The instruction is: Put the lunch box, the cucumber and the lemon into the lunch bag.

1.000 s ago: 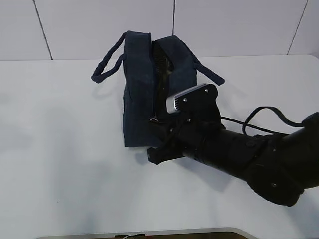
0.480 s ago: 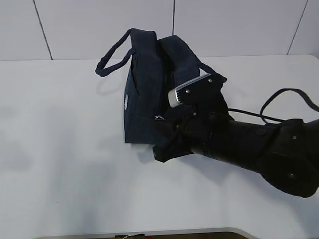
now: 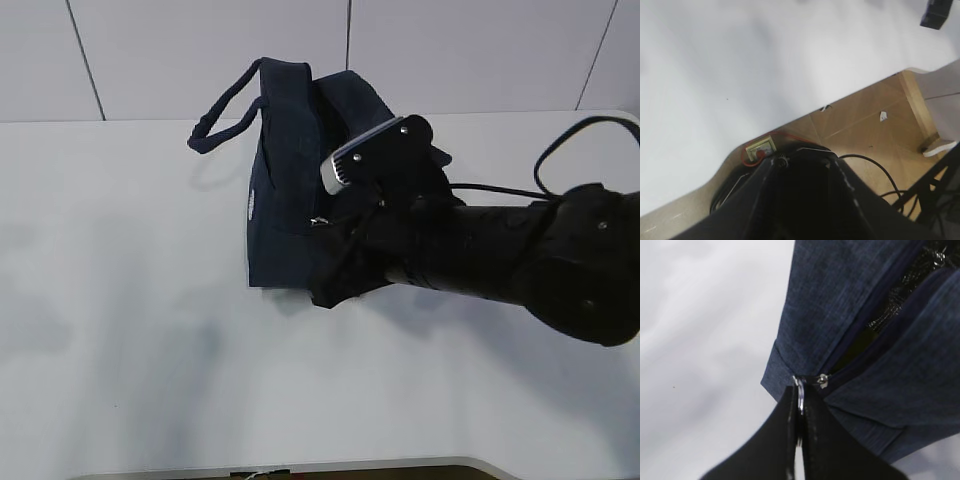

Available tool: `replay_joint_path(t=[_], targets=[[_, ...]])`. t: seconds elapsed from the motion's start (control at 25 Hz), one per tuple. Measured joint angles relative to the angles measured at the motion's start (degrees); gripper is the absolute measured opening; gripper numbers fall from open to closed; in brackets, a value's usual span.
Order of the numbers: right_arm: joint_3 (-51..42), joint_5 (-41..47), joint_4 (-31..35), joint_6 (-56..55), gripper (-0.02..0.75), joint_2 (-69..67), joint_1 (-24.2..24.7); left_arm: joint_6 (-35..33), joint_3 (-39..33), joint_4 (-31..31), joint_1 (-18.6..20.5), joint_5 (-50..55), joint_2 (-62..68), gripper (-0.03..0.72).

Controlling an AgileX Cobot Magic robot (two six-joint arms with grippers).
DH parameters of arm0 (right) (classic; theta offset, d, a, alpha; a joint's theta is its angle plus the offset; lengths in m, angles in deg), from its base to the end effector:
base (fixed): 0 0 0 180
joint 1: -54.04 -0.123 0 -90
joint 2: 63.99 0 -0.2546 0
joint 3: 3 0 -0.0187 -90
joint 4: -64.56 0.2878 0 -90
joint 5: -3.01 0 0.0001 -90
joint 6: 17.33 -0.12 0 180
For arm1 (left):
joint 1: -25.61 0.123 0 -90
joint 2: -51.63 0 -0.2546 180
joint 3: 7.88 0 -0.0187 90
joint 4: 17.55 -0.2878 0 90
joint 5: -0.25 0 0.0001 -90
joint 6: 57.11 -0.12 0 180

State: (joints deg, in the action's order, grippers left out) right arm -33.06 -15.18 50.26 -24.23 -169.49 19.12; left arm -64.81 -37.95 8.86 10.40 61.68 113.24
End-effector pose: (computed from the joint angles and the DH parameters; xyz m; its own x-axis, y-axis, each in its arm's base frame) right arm 0.3133 0.2300 0.1199 -0.3078 -0.3570 -0.8819 -0.6672 0.7419 -0.0675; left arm 0.2016 -0.1034 0.2612 -0.8770 0.1443 -0.4583 0.3430 0.8561 -0.3867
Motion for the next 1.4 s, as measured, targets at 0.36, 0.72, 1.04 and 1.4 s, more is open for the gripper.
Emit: replay_joint_path(t=[0.36, 0.72, 1.04, 1.4], targets=[[7.9, 12.5, -6.8, 0.1, 0.005, 0.0, 0.0, -3.9, -7.9, 0.3, 0.0, -9.4, 0.3, 0.245], [9.3, 18.7, -8.1, 0.1, 0.005, 3.2, -0.1, -11.9, -10.1, 5.5, 0.0, -16.0, 8.3, 0.245], [9.3, 19.2, -9.4, 0.1, 0.005, 4.0, -0.1, -21.4, -10.2, 8.4, 0.0, -25.5, 15.2, 0.246], [12.1, 19.5, -9.8, 0.2, 0.005, 4.0, -0.1, -42.0, -10.2, 20.6, 0.0, -34.6, 22.1, 0.246]])
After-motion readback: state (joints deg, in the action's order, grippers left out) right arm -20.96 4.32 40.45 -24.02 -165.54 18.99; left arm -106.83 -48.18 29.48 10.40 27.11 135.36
